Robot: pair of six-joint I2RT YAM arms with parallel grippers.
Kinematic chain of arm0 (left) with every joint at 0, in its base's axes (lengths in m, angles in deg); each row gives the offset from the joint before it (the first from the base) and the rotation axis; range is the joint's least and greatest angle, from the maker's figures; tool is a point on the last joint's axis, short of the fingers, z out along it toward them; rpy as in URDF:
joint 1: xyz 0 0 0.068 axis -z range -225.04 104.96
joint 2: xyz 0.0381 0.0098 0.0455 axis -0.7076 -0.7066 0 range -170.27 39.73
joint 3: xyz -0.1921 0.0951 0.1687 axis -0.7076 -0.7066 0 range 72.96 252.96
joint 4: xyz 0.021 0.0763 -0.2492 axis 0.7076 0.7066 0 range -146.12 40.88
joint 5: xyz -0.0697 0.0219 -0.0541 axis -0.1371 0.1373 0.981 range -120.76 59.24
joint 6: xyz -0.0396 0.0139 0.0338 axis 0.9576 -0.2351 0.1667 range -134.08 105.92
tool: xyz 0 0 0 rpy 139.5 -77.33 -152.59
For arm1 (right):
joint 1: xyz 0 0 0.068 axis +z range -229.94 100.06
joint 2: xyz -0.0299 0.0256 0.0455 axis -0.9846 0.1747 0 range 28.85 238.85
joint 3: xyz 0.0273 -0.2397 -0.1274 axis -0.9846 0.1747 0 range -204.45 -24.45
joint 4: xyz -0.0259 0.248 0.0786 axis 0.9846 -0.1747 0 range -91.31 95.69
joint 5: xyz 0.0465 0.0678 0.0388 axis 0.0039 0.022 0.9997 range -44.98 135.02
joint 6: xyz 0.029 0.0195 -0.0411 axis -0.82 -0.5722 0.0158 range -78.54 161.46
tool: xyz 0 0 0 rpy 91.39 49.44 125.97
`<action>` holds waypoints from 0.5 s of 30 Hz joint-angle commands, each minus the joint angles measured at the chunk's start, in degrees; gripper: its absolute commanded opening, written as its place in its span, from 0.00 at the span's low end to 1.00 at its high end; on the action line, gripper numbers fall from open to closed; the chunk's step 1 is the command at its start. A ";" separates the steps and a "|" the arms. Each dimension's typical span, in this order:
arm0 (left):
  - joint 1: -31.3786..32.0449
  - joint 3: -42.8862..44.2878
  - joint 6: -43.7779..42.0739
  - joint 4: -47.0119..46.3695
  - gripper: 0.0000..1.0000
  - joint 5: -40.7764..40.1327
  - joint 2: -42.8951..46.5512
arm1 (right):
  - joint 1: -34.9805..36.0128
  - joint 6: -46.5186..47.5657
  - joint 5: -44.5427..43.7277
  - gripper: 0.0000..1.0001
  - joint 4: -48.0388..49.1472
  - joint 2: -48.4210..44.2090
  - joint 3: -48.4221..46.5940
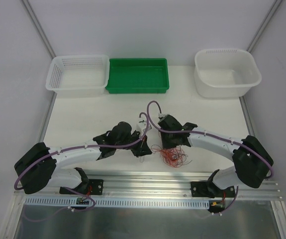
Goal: Untangle the cables
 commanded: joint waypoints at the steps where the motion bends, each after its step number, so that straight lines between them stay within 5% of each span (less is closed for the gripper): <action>1: 0.48 -1.07 0.77 -1.93 0.00 3.22 0.91 | 0.14 -0.27 -4.45 0.01 -1.06 -0.87 -1.60; 7: 0.48 -3.71 0.59 -3.42 0.00 7.71 -0.58 | 0.23 2.10 -7.17 0.01 -4.31 -3.15 -5.65; 15: 0.48 -4.85 1.03 -4.39 0.12 14.13 -4.89 | 0.14 3.33 -8.05 0.01 -5.63 -5.09 -8.02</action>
